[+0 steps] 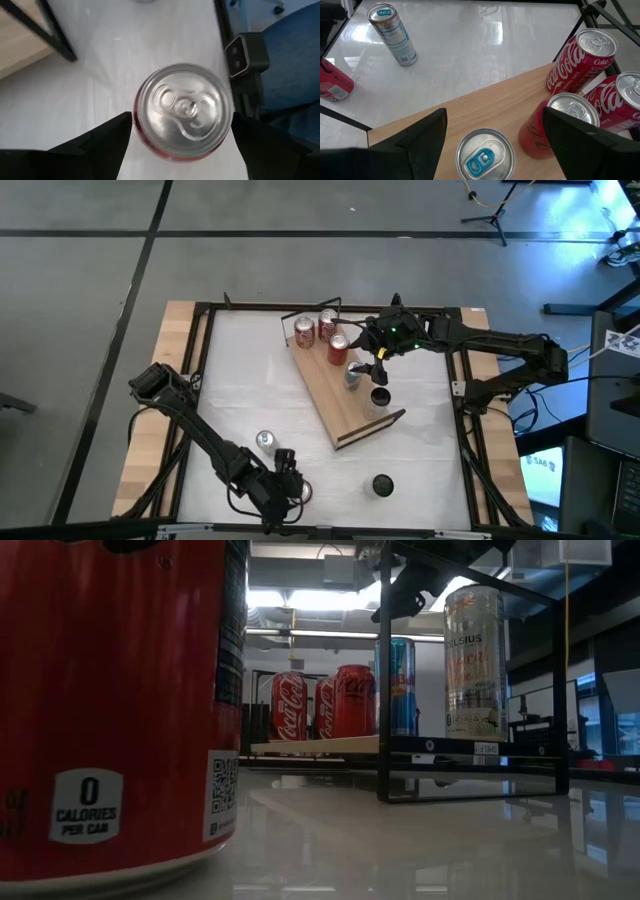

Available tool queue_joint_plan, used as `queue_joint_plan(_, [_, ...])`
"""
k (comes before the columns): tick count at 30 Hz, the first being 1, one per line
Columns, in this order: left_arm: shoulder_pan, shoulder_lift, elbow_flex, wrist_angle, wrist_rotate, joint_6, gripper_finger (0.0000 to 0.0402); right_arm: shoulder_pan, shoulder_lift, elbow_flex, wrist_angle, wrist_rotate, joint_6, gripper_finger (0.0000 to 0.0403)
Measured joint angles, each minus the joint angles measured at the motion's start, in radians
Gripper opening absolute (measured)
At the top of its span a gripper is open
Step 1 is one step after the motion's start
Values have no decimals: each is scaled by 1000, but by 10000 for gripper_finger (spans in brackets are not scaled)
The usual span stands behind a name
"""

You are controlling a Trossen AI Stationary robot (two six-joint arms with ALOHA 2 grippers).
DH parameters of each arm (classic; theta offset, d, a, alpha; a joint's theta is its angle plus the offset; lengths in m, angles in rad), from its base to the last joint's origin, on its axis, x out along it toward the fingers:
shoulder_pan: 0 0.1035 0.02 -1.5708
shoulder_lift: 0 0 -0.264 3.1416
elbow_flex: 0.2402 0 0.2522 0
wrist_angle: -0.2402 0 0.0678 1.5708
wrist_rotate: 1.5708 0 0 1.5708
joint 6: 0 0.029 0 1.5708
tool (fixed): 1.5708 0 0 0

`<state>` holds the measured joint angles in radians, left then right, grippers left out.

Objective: Place canned beverage on shelf
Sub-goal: Put the red black soda can on the shelf aligned with the other red black soda can

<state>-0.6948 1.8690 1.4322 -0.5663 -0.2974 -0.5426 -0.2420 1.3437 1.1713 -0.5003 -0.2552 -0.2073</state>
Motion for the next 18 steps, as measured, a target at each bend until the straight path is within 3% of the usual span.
queue_joint_plan(8, [1, 0, -83, 114, 24, 36, 330, 0, 0, 0, 0, 0, 0, 321])
queue_joint_plan(18, [3, 0, -92, 148, 27, 21, 330, 0, 0, 0, 0, 0, 0, 321])
